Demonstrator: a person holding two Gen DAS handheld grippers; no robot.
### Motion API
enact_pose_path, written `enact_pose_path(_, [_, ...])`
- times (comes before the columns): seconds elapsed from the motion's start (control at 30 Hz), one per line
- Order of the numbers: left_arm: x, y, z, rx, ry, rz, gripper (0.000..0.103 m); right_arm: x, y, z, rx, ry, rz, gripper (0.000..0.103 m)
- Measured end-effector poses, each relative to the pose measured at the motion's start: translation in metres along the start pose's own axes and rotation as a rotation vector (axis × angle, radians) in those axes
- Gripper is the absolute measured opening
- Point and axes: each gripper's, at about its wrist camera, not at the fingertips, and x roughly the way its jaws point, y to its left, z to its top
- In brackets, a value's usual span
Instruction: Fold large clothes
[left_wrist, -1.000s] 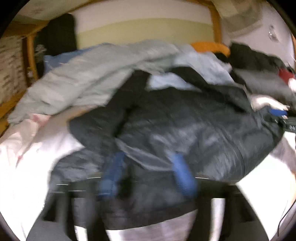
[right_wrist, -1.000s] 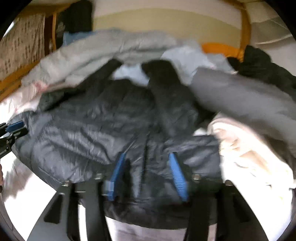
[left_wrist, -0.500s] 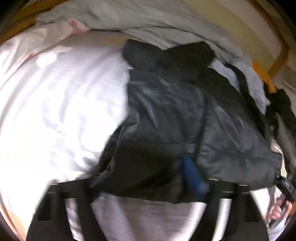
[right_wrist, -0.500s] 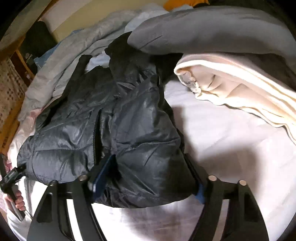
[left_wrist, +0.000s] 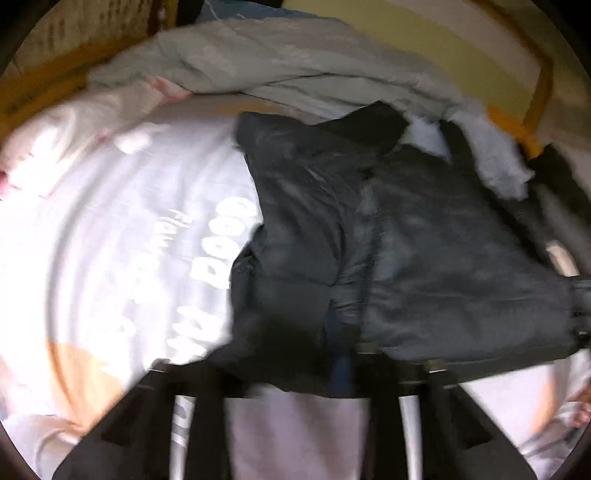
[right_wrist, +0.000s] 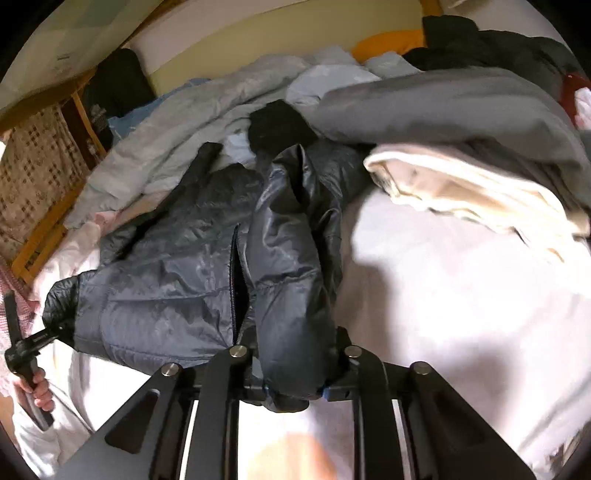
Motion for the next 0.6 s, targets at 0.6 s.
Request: enact_pose_path(0.6, [-0.054,-0.058,0.097,0.185,-0.274,-0.059,0.095,-0.042,0.028,0.034,-0.05,-0.201,-0.05,0.061])
